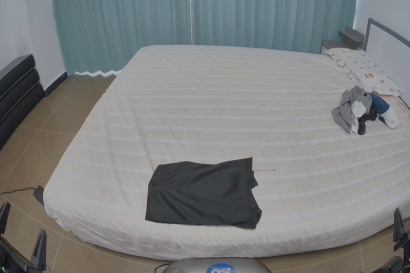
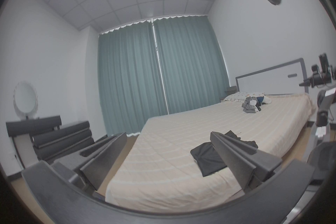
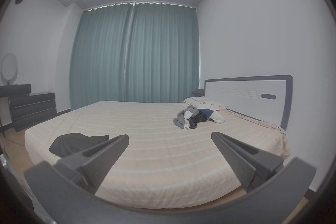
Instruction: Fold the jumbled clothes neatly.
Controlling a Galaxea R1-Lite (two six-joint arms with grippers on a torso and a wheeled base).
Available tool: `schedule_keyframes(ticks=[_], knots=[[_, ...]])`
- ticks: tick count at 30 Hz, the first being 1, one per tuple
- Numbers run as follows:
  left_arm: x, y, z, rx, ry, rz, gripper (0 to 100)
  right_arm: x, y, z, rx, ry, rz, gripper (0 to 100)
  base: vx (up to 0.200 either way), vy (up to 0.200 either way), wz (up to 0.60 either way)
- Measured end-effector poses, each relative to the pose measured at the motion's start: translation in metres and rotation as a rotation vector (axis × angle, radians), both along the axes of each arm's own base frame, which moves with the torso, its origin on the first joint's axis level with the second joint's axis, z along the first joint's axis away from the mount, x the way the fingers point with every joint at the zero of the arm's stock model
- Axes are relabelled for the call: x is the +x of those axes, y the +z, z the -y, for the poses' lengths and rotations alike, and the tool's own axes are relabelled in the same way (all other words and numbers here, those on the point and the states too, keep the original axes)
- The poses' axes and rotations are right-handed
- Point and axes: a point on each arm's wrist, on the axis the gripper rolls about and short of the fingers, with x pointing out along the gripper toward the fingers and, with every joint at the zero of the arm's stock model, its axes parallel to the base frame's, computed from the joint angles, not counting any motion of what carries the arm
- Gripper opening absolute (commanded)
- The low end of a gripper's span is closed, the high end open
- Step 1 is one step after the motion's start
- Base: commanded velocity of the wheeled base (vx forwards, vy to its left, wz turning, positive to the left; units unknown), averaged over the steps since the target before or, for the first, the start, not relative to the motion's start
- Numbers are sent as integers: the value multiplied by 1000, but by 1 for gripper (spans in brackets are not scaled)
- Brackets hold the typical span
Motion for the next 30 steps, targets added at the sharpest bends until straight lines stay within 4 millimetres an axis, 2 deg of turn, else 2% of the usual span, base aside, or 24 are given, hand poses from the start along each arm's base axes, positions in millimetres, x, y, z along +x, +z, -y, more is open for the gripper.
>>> schedule_keyframes(ticks=[4, 8, 19, 26, 30], knots=[[1, -8, 0, 49, -18, 13, 100, -1, -4, -2, -31, 75, 4, 100, 0, 0, 0], [2, -19, 1, 28, -36, -72, 100, -1, -5, -2, -48, 108, 8, 100, 0, 0, 0], [2, -22, 3, -104, -140, -114, 100, -1, -6, -8, -138, 329, 5, 100, 0, 0, 0], [2, -23, 2, -119, -123, -117, 100, -1, -11, -7, -49, 316, -38, 100, 0, 0, 0], [2, -25, 0, -120, -16, -129, 100, -1, -14, -6, -14, 280, -65, 100, 0, 0, 0]])
